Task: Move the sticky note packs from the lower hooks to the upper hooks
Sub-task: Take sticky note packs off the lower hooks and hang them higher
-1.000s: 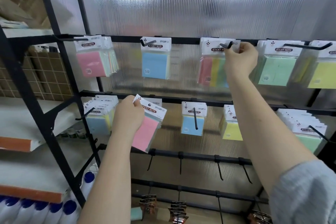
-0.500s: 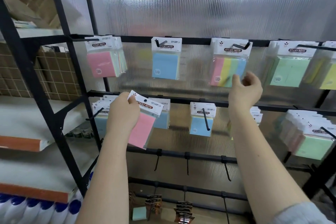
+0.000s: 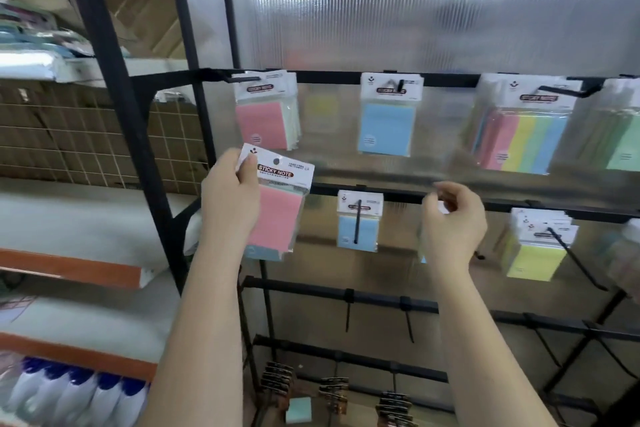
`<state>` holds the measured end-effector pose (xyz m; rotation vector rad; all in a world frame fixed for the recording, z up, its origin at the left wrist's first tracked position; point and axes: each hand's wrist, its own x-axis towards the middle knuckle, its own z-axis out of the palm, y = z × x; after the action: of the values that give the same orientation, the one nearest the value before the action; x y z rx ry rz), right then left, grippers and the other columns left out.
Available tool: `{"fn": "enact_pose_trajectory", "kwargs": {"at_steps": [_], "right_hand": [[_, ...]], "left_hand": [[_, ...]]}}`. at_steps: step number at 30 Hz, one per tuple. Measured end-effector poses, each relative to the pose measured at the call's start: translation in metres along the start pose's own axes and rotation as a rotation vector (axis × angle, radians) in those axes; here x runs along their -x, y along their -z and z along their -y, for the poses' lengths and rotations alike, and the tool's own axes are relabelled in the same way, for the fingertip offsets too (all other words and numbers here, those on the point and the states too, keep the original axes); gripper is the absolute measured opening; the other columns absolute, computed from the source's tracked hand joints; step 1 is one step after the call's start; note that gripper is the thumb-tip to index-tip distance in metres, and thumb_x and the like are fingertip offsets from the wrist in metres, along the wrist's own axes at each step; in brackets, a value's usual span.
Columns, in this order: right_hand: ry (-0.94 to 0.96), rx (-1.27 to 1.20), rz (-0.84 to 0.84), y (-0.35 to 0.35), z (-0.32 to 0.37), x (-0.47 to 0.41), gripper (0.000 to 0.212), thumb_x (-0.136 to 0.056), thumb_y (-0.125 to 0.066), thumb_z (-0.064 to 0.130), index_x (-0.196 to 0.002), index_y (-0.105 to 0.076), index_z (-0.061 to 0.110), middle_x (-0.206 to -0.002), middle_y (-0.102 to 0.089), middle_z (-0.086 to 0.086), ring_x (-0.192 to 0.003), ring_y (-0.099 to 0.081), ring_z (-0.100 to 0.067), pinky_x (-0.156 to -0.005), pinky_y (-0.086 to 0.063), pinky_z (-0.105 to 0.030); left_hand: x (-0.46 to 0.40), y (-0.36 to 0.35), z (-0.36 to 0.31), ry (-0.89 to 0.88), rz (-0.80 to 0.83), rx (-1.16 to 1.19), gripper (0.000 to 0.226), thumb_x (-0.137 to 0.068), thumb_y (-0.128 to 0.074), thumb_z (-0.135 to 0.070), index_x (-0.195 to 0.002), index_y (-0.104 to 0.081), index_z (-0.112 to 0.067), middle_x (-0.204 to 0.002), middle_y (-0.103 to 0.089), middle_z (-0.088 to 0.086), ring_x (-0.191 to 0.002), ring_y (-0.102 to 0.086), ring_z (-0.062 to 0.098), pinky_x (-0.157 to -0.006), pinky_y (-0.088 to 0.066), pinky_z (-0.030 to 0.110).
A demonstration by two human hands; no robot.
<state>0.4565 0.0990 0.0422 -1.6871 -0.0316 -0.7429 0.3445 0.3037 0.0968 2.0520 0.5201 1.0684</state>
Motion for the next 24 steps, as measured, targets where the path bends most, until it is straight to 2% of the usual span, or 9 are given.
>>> {"fn": "enact_pose_trajectory", "kwargs": {"at_steps": [1,4,7,10,12,14,17,21,24], "right_hand": [[-0.011,0.028,0.056,-0.007,0.000,0.007,0.017,-0.088,-0.055,0.007,-0.101,-0.066,0.011,-0.094,-0.060,0.002,-0.085,-0.054,-0.005,-0.072,-0.033,-0.003],[-0.074,0.111,0.235,-0.026,-0.001,0.028,0.020,-0.090,-0.055,0.012,-0.108,-0.066,0.009,-0.098,-0.064,0.000,-0.092,-0.058,-0.013,-0.078,-0.040,-0.021],[-0.120,0.167,0.370,-0.037,-0.006,0.045,0.024,-0.093,-0.054,0.016,-0.113,-0.065,0.009,-0.103,-0.068,-0.003,-0.094,-0.061,-0.016,-0.082,-0.048,-0.028],[-0.152,0.226,0.443,-0.042,-0.009,0.057,0.026,-0.094,-0.050,0.014,-0.114,-0.066,0.007,-0.109,-0.068,-0.006,-0.091,-0.060,-0.017,-0.079,-0.045,-0.027],[-0.176,0.266,0.479,-0.045,-0.011,0.061,0.028,-0.096,-0.046,0.014,-0.113,-0.066,0.005,-0.108,-0.069,-0.010,-0.083,-0.061,-0.021,-0.073,-0.044,-0.028],[-0.191,0.282,0.489,-0.046,-0.012,0.061,0.029,-0.097,-0.043,0.013,-0.109,-0.067,0.003,-0.101,-0.070,-0.014,-0.071,-0.057,-0.020,-0.065,-0.042,-0.029],[-0.191,0.307,0.479,-0.048,-0.013,0.058,0.028,-0.098,-0.042,0.014,-0.108,-0.067,0.005,-0.087,-0.066,-0.008,-0.066,-0.053,-0.015,-0.056,-0.039,-0.022],[-0.176,0.304,0.480,-0.051,-0.013,0.053,0.025,-0.097,-0.045,0.014,-0.104,-0.068,0.007,-0.085,-0.065,-0.004,-0.065,-0.052,-0.012,-0.055,-0.039,-0.019],[-0.169,0.304,0.494,-0.057,-0.015,0.047,0.024,-0.096,-0.046,0.016,-0.104,-0.068,0.008,-0.088,-0.067,-0.002,-0.066,-0.053,-0.008,-0.053,-0.037,-0.019]], "left_hand": [[-0.004,0.006,0.002,-0.016,0.000,0.021,0.025,-0.102,-0.035,-0.028,-0.098,-0.051,-0.010,-0.081,-0.050,-0.012,-0.068,-0.048,0.000,-0.048,-0.037,0.006],[-0.016,0.020,0.006,-0.060,-0.003,0.079,0.022,-0.100,-0.039,-0.032,-0.093,-0.051,-0.015,-0.080,-0.053,-0.012,-0.067,-0.050,0.001,-0.046,-0.034,0.011],[-0.029,0.029,0.007,-0.097,-0.023,0.114,0.022,-0.101,-0.039,-0.030,-0.093,-0.051,-0.013,-0.086,-0.055,-0.009,-0.067,-0.050,0.001,-0.048,-0.036,0.011],[-0.041,0.037,0.004,-0.127,-0.079,0.154,0.020,-0.101,-0.039,-0.024,-0.089,-0.050,-0.012,-0.080,-0.051,-0.010,-0.066,-0.048,0.000,-0.053,-0.038,0.003],[-0.050,0.039,0.001,-0.145,-0.110,0.193,0.024,-0.101,-0.040,-0.023,-0.080,-0.048,-0.017,-0.074,-0.049,-0.012,-0.064,-0.047,0.000,-0.054,-0.037,0.005],[-0.058,0.039,-0.002,-0.162,-0.119,0.219,0.030,-0.100,-0.041,-0.023,-0.070,-0.043,-0.023,-0.070,-0.047,-0.012,-0.060,-0.047,-0.003,-0.054,-0.036,0.006],[-0.068,0.038,-0.010,-0.179,-0.139,0.257,0.036,-0.100,-0.041,-0.022,-0.065,-0.036,-0.024,-0.065,-0.040,-0.011,-0.052,-0.044,-0.010,-0.053,-0.034,0.007],[-0.080,0.032,-0.012,-0.140,-0.141,0.310,0.024,-0.100,-0.040,-0.024,-0.080,-0.046,-0.014,-0.071,-0.045,-0.014,-0.055,-0.048,-0.014,-0.050,-0.036,0.006],[-0.084,0.028,-0.012,-0.132,-0.163,0.351,0.021,-0.100,-0.041,-0.024,-0.091,-0.052,-0.008,-0.077,-0.050,-0.012,-0.061,-0.052,-0.006,-0.051,-0.039,0.005]]}}
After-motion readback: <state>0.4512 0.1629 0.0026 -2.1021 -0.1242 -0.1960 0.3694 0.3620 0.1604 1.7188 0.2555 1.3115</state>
